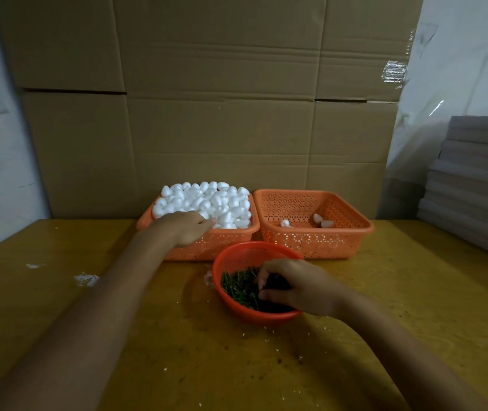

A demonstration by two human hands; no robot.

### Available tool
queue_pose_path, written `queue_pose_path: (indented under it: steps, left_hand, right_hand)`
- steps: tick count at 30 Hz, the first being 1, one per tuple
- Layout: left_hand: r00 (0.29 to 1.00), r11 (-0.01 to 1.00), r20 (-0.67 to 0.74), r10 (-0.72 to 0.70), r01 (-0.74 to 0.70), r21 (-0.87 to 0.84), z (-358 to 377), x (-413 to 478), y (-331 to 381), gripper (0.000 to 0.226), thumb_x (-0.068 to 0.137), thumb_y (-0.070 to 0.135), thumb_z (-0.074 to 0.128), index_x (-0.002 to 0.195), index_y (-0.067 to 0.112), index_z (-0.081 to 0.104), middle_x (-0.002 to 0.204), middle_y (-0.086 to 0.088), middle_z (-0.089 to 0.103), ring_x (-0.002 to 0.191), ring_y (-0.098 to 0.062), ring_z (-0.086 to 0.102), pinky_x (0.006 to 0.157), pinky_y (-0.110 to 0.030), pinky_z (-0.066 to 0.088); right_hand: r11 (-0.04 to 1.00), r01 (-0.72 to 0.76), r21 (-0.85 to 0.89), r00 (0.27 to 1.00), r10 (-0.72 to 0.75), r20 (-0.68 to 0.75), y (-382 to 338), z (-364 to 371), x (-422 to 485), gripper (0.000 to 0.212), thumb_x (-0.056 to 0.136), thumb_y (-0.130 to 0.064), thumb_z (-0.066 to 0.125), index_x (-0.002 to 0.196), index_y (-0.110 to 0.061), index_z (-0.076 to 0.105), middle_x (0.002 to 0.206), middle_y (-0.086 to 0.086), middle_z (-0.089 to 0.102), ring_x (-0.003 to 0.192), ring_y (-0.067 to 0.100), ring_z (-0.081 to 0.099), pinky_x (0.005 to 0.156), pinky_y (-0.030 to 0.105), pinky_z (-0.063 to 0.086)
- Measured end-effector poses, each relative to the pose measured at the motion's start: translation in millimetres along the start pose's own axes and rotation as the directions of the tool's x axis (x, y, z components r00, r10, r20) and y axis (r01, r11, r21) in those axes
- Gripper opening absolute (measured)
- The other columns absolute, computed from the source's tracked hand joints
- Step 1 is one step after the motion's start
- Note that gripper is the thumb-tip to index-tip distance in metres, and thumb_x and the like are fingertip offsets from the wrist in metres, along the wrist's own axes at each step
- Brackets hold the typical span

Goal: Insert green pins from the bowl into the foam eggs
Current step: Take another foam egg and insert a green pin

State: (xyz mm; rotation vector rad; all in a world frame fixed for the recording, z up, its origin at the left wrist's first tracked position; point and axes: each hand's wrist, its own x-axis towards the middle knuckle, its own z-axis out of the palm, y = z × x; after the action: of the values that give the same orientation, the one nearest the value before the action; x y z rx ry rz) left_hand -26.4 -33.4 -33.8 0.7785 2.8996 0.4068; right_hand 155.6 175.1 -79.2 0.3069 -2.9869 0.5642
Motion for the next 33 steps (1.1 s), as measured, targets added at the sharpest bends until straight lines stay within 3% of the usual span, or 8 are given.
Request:
queue_pose_path:
  steps: [4, 8, 11, 15, 20, 25, 29, 33]
  left_hand:
    - [0.989, 1.000, -0.147, -0.012, 0.015, 0.016, 5.0, 5.1, -5.4, 0.050, 0.110, 0.049, 0.039, 0.113, 0.015, 0.075, 0.152, -0.015, 0.053, 0.149, -0.033, 0.033, 0.115, -0.042, 0.024]
    - [0.936, 0.991, -0.348, -0.054, 0.008, -0.133, 10.4, 5.3, -15.4, 0.031, 0.100, 0.040, 0.062, 0.087, 0.017, 0.079, 0.090, 0.000, 0.067, 0.120, -0.028, 0.053, 0.092, -0.035, 0.039]
    - [0.857, 0.973, -0.506, -0.095, -0.029, -0.230, 9.6, 1.5, -17.9, 0.015, 0.085, 0.037, 0.082, 0.076, 0.028, 0.075, 0.083, 0.008, 0.070, 0.096, -0.020, 0.067, 0.077, -0.033, 0.052]
    - [0.752, 0.962, -0.651, -0.100, -0.094, -0.256, 10.1, -0.5, -18.5, 0.032, 0.073, 0.031, 0.092, 0.060, 0.024, 0.064, 0.069, 0.011, 0.068, 0.071, -0.015, 0.067, 0.062, -0.028, 0.041]
    - [0.725, 0.972, -0.686, -0.064, -0.110, -0.207, 7.5, -3.4, -14.7, 0.028, 0.073, 0.023, 0.083, 0.064, 0.019, 0.057, 0.067, 0.004, 0.064, 0.069, -0.026, 0.065, 0.063, -0.033, 0.046]
    - [0.724, 0.931, -0.688, 0.045, -0.281, -0.234, 13.0, -16.7, -6.0, 0.041, 0.081, 0.030, 0.084, 0.102, 0.028, 0.048, 0.079, 0.016, 0.073, 0.077, -0.018, 0.070, 0.075, -0.036, 0.053]
    - [0.759, 0.754, -0.645, 0.089, -0.475, -0.454, 29.7, -38.3, 1.4, 0.036, 0.080, 0.023, 0.091, 0.102, 0.025, 0.062, 0.082, 0.015, 0.079, 0.077, 0.001, 0.074, 0.069, -0.008, 0.050]
    - [0.855, 0.466, -0.500, 0.137, -0.501, -0.729, 51.1, -51.4, -0.4, 0.032, 0.080, 0.009, 0.090, 0.106, 0.016, 0.073, 0.101, -0.002, 0.082, 0.096, -0.019, 0.079, 0.079, -0.030, 0.064]
  right_hand:
    - [1.000, -0.002, -0.006, 1.000, 0.002, -0.003, -0.3, 0.9, 0.2, 0.011, 0.099, -0.034, 0.067, 0.109, -0.031, 0.065, 0.114, -0.019, 0.063, 0.109, 0.003, 0.056, 0.096, 0.039, 0.049]
    - [1.000, -0.002, -0.010, 1.000, 0.002, -0.005, -0.2, 1.3, 1.0, 0.011, 0.098, -0.035, 0.067, 0.108, -0.032, 0.064, 0.114, -0.018, 0.064, 0.108, 0.003, 0.057, 0.095, 0.039, 0.050]
    - [1.000, -0.001, -0.018, 1.000, 0.000, -0.009, 0.0, 1.7, 1.9, 0.011, 0.098, -0.035, 0.067, 0.108, -0.032, 0.064, 0.115, -0.018, 0.064, 0.108, 0.003, 0.057, 0.095, 0.038, 0.050]
    - [0.999, 0.004, -0.035, 1.000, -0.005, -0.022, -1.1, 3.2, 1.9, 0.011, 0.098, -0.035, 0.068, 0.108, -0.032, 0.065, 0.115, -0.018, 0.064, 0.108, 0.003, 0.057, 0.095, 0.038, 0.049]
    - [0.999, -0.002, -0.046, 0.999, 0.000, -0.033, -2.0, 4.1, 1.2, 0.012, 0.098, -0.036, 0.067, 0.109, -0.032, 0.065, 0.116, -0.019, 0.064, 0.110, 0.003, 0.056, 0.095, 0.038, 0.049]
    - [0.998, 0.012, -0.054, 0.998, -0.015, -0.054, 0.0, 5.4, 0.7, 0.011, 0.099, -0.036, 0.066, 0.109, -0.032, 0.064, 0.116, -0.019, 0.064, 0.109, 0.002, 0.056, 0.094, 0.036, 0.049]
    - [0.993, 0.056, -0.100, 0.988, -0.070, -0.136, -1.0, 8.9, 0.3, 0.010, 0.099, -0.033, 0.066, 0.106, -0.027, 0.064, 0.109, -0.013, 0.064, 0.100, 0.005, 0.055, 0.087, 0.037, 0.050]
    - [0.988, 0.065, -0.138, 0.950, -0.103, -0.294, -4.5, 12.2, 0.2, 0.011, 0.097, -0.033, 0.068, 0.106, -0.026, 0.067, 0.108, -0.008, 0.060, 0.099, 0.011, 0.056, 0.085, 0.033, 0.049]
